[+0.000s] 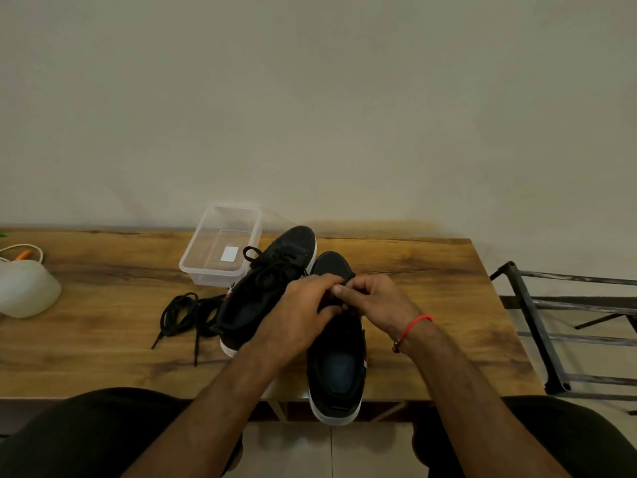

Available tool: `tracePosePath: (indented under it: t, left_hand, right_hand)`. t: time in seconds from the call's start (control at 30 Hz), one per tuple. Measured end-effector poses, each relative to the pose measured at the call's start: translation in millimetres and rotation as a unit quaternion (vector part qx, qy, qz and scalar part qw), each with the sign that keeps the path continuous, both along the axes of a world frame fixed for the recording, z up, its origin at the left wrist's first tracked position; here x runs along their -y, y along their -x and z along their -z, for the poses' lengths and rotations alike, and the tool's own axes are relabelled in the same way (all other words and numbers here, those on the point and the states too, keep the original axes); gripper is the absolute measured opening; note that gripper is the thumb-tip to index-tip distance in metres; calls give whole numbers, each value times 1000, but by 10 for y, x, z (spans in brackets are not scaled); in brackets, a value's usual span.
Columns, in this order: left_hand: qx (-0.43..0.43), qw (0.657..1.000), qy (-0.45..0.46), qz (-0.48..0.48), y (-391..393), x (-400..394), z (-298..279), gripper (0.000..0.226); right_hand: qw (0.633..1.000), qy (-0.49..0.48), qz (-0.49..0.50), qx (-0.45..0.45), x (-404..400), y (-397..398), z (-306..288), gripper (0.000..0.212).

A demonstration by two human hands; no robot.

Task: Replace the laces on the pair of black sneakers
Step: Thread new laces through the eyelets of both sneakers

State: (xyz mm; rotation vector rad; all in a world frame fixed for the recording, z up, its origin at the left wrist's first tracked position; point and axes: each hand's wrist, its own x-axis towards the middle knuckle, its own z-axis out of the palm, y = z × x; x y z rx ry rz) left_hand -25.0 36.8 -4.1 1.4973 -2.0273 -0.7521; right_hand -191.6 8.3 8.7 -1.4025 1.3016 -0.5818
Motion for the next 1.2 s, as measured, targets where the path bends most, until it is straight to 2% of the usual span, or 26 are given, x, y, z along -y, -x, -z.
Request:
tracePosePath:
  t: [0.07,0.17,0.3,0.43,0.63,0.83,0.9,1.03,1.2]
  left_hand:
    - [-10,999,35,-23,-2,9,20,33]
    - [-30,999,38,-25,-2,5,-24,29]
    - [-30,998,28,-48,0,-17,-2,30]
    - [-35,996,40,-70,-25,-3,15,19]
    - [-26,998,29,-52,-47,5,9,17]
    - [-46,997,31,-54,-51,16,-20,19]
    - [-41,997,37,-62,-42,16,-22,20]
    - [-2,998,36,-52,-57,31,-19,23]
    - [43,998,-19,-38,-46,54,5,20]
  right_hand:
    - [1000,-6,22,6,1,8,12,27]
    - [999,-17,47,-10,16,24,34,31]
    - [999,-37,28,-26,15,43,-4,20]
    - [996,-58,47,-48,4,49,-11,30]
    - [997,-27,58,-48,-4,18,-45,12]
    - [996,-34,76,-41,2,23,-17,39]
    - [997,-17,53,-59,-10,27,-29,33]
    - [987,93,-6,-131,-21,15,-57,8]
    - [975,148,-38,-160,-22,22,-59,5]
